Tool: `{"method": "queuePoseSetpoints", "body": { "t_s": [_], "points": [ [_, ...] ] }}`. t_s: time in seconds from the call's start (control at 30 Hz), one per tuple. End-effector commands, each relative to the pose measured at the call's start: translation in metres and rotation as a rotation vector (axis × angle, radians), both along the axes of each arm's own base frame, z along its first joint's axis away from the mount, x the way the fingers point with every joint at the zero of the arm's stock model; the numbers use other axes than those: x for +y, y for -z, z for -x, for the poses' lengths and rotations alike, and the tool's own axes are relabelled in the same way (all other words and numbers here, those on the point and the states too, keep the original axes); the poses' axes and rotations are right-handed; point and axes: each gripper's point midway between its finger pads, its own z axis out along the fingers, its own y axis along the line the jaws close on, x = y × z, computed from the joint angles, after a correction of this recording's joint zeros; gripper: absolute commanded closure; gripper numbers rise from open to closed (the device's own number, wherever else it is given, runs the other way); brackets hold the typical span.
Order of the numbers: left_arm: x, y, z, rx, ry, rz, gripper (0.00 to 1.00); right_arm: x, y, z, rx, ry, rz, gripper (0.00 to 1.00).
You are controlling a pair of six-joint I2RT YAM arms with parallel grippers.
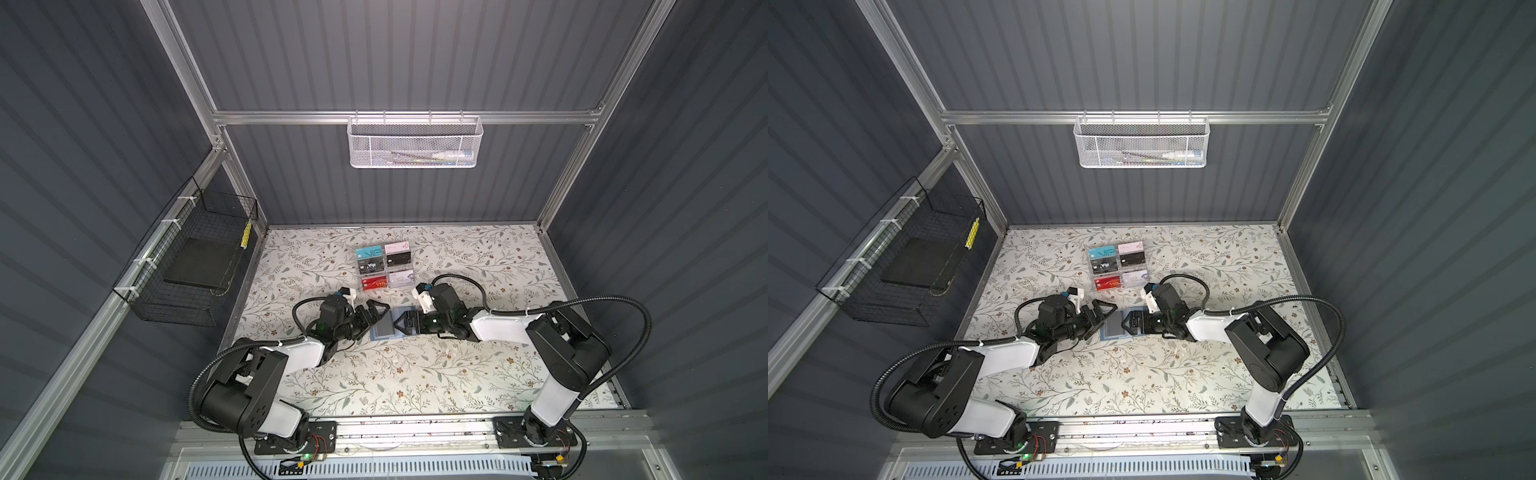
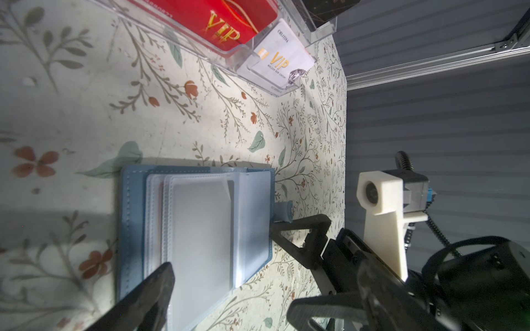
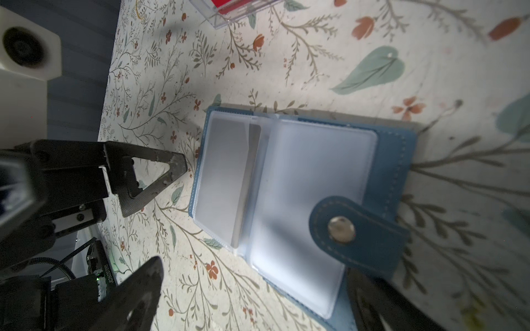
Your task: Take the credit cards out of the card holder
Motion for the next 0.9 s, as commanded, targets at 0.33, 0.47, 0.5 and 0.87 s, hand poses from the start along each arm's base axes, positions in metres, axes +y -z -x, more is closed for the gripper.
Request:
{"method": "queuePoseSetpoints", "body": {
  "t_s": [0.33,0.47,0.5,0.87],
  "points": [
    [-0.008,0.012,-0.001,0.016,0.021,0.020,0.00,0.003,0.009,0.004,0.036,-0.007,0.015,0.01],
    [-0.008,0.013,-0.001,0.018,0.019,0.017,0.00,0.003,0.008,0.004,0.035,-0.008,0.013,0.01],
    [-0.008,0.014,-0.001,0.019,0.017,0.015,0.00,0.003,0.008,0.004,0.035,-0.008,0.013,0.01],
    [-0.015,0.020,0.002,0.028,0.030,0.021,0.00,0.003,0.009,0.004,0.036,-0.008,0.015,0.01]
  ]
}}
